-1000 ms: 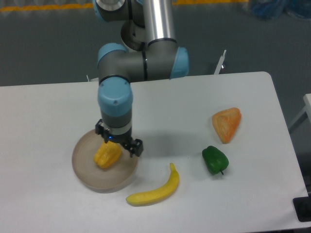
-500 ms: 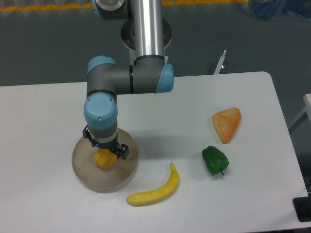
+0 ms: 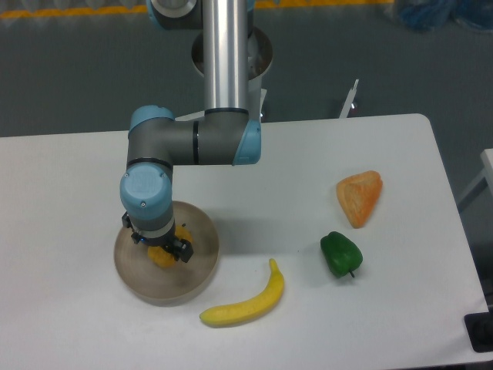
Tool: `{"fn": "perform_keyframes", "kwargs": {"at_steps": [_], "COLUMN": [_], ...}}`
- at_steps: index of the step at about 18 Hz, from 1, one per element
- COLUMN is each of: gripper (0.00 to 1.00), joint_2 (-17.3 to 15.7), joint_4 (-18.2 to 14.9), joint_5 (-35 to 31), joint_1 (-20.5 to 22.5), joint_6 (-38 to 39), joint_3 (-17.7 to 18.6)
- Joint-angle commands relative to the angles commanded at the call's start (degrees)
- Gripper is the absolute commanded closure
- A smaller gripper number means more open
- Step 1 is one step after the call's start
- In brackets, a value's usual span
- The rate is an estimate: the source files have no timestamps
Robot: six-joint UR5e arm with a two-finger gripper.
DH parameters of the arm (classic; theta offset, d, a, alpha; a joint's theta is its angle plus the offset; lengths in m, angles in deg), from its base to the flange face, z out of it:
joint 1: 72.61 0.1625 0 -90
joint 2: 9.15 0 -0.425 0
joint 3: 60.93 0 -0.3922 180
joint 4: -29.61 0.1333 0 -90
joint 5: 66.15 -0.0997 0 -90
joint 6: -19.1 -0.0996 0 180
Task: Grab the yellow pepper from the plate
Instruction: 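Lift the yellow pepper up off the plate, then carry the yellow pepper toward the orange object and green pepper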
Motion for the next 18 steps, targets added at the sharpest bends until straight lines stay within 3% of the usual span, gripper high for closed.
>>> {"fn": "perform_keyframes", "kwargs": {"at_steps": [1,2,3,7,11,14,18], "gripper": [0.83,0.94,0.99,1.00,1.00,1.00,1.00], "joint_2": [-0.2,-0.4,-0.9,-3.9,-8.1,-9.6,-11.9], "joint_4": [-0.1,-0.1,-0.2,-0.5,-1.2,-1.6,-5.7], "joint_5": [-0.2,-0.9,-1.9,-3.0,-2.9,-3.1,-3.0], "joint_1": [0.0,0.1,0.1,1.3,6.4,11.8,19.8], "joint_6": [-0.1,-0.2,-0.2,-0.3,-1.9,-9.3,-17.7], "joint_3": [-0.2,-0.3,-0.4,-1.2,-3.0,-3.4,-3.4]}}
